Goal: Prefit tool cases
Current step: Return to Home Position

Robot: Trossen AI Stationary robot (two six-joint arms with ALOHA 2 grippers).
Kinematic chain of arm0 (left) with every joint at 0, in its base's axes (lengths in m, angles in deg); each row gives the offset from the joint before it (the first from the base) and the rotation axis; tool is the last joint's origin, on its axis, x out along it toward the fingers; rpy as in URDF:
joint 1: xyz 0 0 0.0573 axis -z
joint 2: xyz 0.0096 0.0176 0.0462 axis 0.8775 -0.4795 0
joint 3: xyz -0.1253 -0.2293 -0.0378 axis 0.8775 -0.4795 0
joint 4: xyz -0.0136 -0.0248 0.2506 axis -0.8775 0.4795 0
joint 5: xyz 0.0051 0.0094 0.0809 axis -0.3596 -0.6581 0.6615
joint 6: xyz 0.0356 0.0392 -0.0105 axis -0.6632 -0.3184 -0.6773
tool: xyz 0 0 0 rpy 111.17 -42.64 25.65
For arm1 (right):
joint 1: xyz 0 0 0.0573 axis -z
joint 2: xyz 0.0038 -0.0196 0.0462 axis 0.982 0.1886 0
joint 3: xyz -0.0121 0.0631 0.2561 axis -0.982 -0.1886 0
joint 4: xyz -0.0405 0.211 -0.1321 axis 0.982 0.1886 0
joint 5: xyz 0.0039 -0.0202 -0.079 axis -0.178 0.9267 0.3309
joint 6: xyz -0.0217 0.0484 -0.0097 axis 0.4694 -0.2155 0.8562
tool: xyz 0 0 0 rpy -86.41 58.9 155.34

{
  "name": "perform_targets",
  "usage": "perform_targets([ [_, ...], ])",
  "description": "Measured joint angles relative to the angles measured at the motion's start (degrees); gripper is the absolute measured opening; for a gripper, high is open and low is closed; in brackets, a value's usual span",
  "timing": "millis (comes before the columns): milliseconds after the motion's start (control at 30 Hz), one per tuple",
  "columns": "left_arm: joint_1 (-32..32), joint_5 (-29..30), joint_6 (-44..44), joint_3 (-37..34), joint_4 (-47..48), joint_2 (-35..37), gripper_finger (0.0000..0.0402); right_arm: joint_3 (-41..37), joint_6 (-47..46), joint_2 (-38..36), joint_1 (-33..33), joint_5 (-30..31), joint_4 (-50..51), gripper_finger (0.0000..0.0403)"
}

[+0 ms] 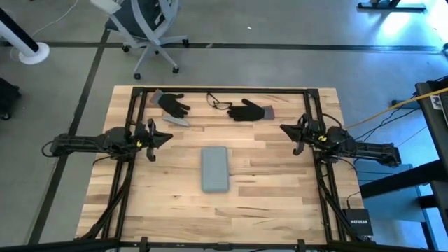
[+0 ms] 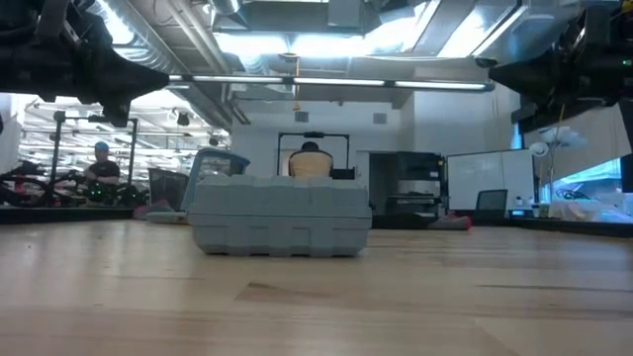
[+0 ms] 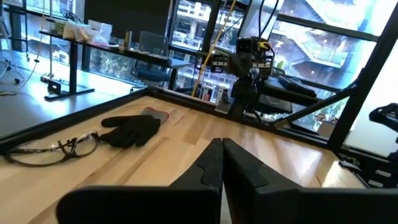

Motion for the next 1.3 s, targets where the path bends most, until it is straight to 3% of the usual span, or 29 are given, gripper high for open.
perform_targets([
  [367,0.0,-0.02,0.0,0.0,-0.02,0.01,0.0,0.0,-0.04,0.24,0.0,-0.01,6.01,0.0001],
  [1300,0.0,-0.02,0.0,-0.02,-0.02,0.02,0.0,0.0,-0.02,0.26,0.0,-0.02,6.01,0.0001],
])
